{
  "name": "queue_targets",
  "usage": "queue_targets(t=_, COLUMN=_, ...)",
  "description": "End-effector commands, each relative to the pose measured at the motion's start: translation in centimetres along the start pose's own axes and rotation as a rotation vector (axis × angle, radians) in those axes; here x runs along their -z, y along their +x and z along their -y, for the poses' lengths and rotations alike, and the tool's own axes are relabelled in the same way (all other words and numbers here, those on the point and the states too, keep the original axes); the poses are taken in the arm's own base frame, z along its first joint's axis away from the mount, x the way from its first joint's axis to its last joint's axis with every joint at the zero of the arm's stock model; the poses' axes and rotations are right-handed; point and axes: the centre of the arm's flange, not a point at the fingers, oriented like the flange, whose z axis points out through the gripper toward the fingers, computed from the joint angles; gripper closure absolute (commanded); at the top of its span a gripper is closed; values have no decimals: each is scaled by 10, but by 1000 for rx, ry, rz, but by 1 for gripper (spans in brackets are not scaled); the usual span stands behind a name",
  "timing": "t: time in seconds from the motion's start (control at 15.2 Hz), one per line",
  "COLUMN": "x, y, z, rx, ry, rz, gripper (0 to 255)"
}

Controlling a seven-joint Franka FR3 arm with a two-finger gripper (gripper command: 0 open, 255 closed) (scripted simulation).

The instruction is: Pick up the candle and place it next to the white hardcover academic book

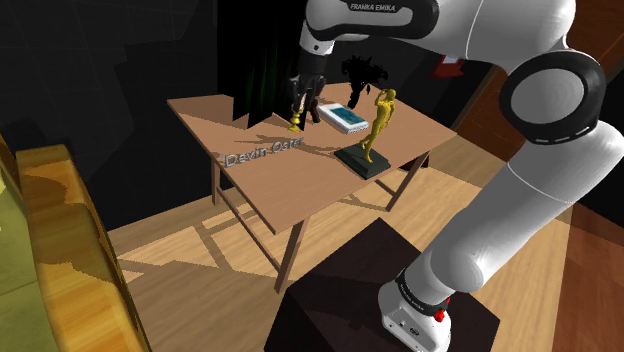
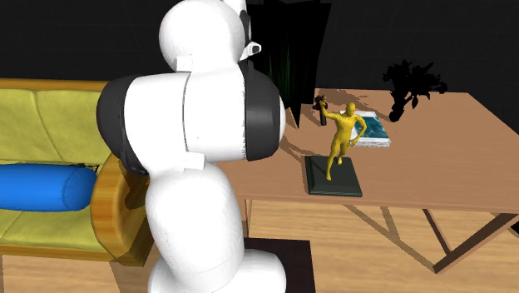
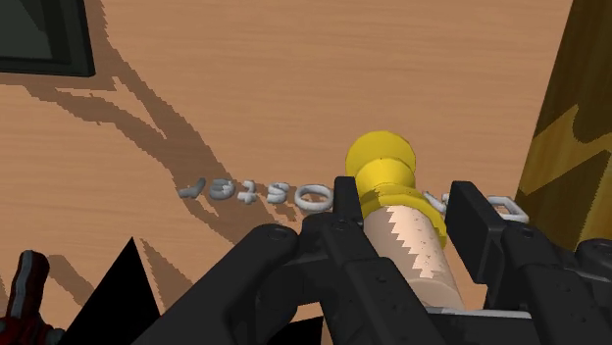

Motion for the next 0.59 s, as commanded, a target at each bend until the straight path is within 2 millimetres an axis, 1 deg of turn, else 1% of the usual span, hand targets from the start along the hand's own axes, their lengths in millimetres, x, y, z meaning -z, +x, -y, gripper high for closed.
queue_targets(t=0.0, x=12, y=-2, z=1, rx=0, ry=0, rz=0, gripper=255)
queue_targets(t=0.07, x=12, y=-2, z=1, rx=0, ry=0, rz=0, gripper=255)
queue_targets(t=0.53, x=11, y=4, z=-91, rx=0, ry=0, rz=0, gripper=255)
